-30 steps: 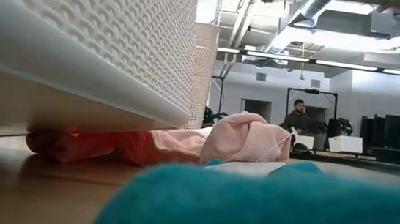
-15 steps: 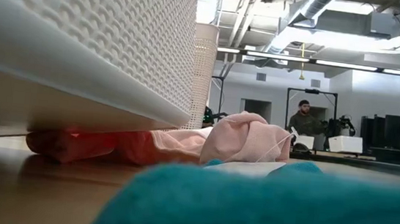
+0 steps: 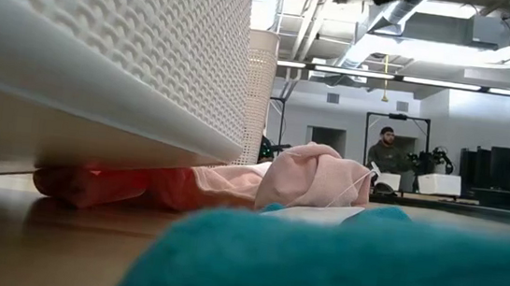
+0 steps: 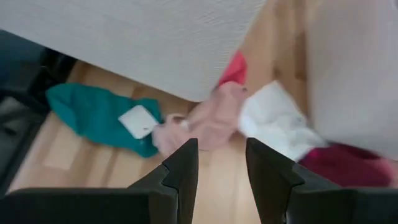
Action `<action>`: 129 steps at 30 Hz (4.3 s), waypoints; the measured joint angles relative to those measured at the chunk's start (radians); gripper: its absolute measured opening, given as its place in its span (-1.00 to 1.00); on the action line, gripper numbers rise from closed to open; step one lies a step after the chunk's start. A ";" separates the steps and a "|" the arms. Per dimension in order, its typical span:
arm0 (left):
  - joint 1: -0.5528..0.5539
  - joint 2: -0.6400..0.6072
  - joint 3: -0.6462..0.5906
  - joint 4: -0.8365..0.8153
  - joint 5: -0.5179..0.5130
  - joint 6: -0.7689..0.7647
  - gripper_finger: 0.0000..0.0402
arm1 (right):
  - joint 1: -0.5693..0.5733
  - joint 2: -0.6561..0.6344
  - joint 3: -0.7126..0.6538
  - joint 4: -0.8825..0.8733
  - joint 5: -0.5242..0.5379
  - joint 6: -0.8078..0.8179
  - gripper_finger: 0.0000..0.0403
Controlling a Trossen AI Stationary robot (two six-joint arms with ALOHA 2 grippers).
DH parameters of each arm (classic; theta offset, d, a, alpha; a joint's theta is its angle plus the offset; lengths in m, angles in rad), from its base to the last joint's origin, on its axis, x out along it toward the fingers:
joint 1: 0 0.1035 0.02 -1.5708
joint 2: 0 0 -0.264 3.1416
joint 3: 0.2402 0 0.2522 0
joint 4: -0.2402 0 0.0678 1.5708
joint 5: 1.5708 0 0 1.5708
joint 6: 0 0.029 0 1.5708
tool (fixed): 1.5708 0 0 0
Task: Sort clothes
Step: Put the purple sock into the bottom white laundry bin, then put the pink sock into the bottom white laundry bin
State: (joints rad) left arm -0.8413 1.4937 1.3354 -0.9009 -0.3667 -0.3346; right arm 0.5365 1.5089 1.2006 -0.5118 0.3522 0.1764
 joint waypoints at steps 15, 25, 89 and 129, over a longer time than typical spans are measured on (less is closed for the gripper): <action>0.038 0.086 0.000 -0.052 0.052 -0.017 -0.90 | 0.019 0.001 -0.296 0.506 -0.101 0.034 -0.27; 0.064 0.092 0.001 -0.051 0.053 -0.033 -0.44 | 0.019 0.025 -0.388 0.671 -0.101 0.036 -0.27; 0.074 -0.037 0.127 0.105 0.172 0.222 -0.04 | -0.052 0.312 -0.389 0.881 -0.109 -0.017 -0.97; 0.110 -0.048 0.210 0.256 -0.185 0.534 -0.04 | 0.043 -0.255 -0.389 1.028 0.014 -0.704 -1.00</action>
State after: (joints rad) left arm -0.7315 1.4456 1.5455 -0.6453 -0.5521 0.1993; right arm 0.5793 1.2538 0.8120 0.5158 0.3664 -0.5277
